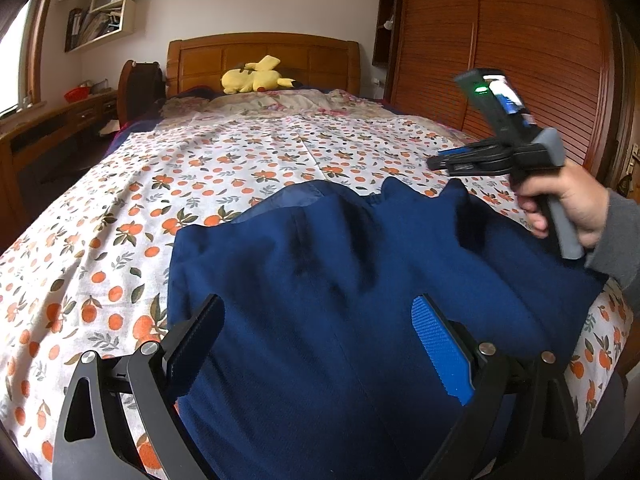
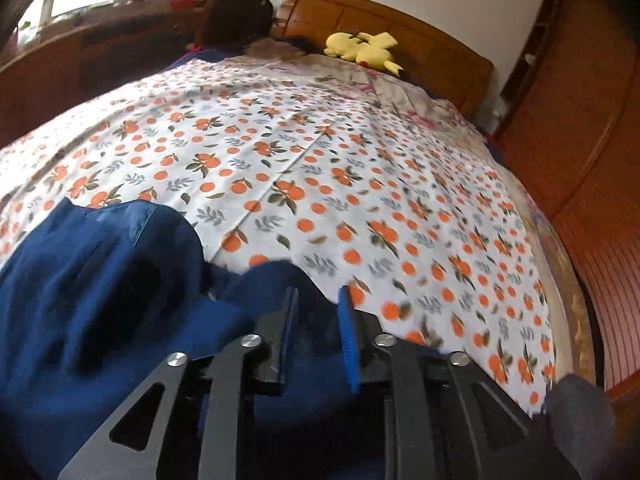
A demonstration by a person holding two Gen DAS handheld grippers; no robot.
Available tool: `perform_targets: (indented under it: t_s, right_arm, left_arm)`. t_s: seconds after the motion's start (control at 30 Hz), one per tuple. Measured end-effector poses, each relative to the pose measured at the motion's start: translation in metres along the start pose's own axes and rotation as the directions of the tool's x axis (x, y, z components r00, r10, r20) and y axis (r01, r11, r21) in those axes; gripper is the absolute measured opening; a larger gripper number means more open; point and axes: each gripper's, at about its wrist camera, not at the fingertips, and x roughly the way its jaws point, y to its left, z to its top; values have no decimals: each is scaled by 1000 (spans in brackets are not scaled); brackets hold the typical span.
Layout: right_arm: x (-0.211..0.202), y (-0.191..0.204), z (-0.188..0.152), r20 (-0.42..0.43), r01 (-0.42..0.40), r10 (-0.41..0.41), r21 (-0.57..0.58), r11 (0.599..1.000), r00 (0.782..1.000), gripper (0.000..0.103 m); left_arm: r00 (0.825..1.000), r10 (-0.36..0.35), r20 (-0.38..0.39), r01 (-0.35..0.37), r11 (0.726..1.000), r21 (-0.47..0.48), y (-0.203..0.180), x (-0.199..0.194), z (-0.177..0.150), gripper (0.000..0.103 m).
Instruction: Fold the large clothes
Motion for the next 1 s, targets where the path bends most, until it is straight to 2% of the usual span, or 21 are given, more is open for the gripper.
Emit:
perform_targets:
  t_s: [0.03, 0.27, 0.33, 0.4, 0.57, 0.63, 0.73, 1.0]
  right_arm:
    - [-7, -4, -6, 3, 0, -1, 8, 1000, 1000, 47]
    - [-60, -38, -78, -50, -10, 14, 73, 997, 999, 50]
    - [-71, -44, -95, -64, -8, 14, 95, 995, 998, 63]
    - [-84, -51, -116, -77, -5, 15, 125, 992, 997, 68]
    - [-101, -58, -149, -98, -7, 24, 179, 984, 995, 70]
    - [-105, -59, -160, -105, 1, 20, 196, 981, 994, 76]
    - [-105, -63, -173, -125, 11, 18, 226, 974, 992, 79]
    - [-96, -68, -196, -172, -48, 109, 325, 944, 979, 78]
  left_arm:
    - [1000, -2, 2, 2, 1000, 4, -2, -1, 0, 96]
    - [999, -37, 3, 37, 999, 39, -22, -12, -8, 96]
    - [999, -45, 0, 45, 998, 53, -30, -14, -11, 96]
    - [998, -55, -5, 55, 996, 65, -38, -16, -14, 96]
    - [998, -69, -13, 70, 993, 91, -53, -19, -21, 96]
    - [997, -75, -13, 76, 992, 99, -59, -21, -23, 96]
    - [996, -86, -18, 87, 991, 101, -65, -23, -27, 96]
    - [996, -90, -29, 93, 990, 106, -70, -28, -35, 96]
